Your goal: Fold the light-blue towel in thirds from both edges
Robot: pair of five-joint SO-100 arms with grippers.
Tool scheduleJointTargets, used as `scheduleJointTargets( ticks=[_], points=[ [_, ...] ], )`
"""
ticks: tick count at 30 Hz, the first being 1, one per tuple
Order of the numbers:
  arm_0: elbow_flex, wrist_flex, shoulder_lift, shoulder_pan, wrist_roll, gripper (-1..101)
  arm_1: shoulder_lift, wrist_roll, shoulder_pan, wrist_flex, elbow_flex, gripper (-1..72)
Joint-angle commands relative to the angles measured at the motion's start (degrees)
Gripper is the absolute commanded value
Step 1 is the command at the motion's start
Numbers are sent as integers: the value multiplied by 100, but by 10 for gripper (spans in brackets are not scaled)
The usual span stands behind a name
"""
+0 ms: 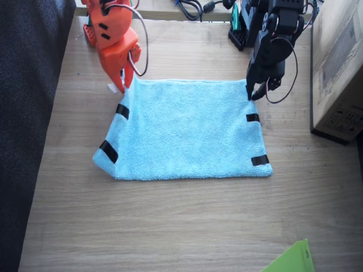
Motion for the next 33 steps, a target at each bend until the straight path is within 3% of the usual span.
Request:
scheduleJointTargets(
  ticks=[1,8,28,31,33],
  points=[
    [-70,53,229,-9,44,-1,-97,79,316,237,-448,1],
    [-97,70,229,-9,44,-1,-1081,44,721,870,-2065,1],
    [-132,44,123,-44,-18,-1,-3085,114,1696,879,-3867,0],
    [-149,35,105,-70,-35,-1,-3129,114,1793,879,-3929,144],
    [-158,35,97,-88,-44,-1,-3032,132,1793,879,-3955,187]
  ],
)
